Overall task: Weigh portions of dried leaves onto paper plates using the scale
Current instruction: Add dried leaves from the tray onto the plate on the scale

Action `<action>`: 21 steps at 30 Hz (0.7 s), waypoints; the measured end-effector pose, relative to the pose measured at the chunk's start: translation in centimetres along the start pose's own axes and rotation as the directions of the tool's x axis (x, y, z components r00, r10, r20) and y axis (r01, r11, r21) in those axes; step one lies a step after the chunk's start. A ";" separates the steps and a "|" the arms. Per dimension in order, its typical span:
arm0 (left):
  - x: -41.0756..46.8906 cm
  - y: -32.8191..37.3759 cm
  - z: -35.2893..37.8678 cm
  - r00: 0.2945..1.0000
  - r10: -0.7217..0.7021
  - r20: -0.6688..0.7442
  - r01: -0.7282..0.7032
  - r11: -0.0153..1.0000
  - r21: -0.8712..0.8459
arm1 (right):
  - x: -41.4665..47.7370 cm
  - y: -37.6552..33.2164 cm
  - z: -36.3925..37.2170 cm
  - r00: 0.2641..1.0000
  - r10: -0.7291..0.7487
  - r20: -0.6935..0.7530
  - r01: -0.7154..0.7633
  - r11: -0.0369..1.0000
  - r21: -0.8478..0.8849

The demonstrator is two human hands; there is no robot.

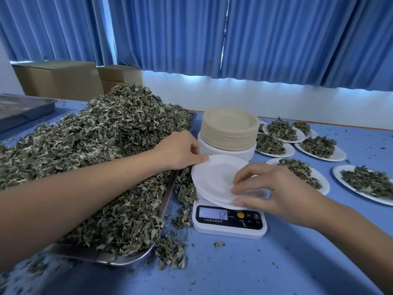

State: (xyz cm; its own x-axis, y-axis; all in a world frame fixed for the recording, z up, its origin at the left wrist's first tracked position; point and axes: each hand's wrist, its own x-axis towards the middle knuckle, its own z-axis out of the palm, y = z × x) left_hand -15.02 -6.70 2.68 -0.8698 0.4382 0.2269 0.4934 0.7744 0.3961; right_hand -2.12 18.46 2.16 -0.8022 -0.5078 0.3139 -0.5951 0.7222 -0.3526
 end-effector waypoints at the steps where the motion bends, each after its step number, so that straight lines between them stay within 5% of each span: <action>1: 0.1 0.0 0.0 1.000 0.006 0.009 -0.006 1.000 -0.003 | 0.1 -0.2 -0.3 1.000 -0.010 0.024 0.012 0.999 -0.045; 5: 0.3 0.1 0.1 1.000 0.018 0.025 -0.017 1.000 -0.025 | 0.3 -1.1 -0.8 0.985 -0.054 0.165 0.094 0.964 -0.248; 21: 1.1 0.4 -1.2 0.979 -0.104 0.176 0.151 0.949 -0.277 | 0.8 0.5 -0.4 0.999 -0.014 0.050 0.021 0.989 -0.143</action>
State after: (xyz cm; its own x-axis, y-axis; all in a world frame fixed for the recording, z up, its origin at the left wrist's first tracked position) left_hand -15.80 -6.49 4.19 -0.9030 0.4290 0.0240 0.3378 0.6744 0.6565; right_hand -3.05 18.54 2.60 -0.7953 -0.5407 0.2740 -0.5987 0.7713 -0.2159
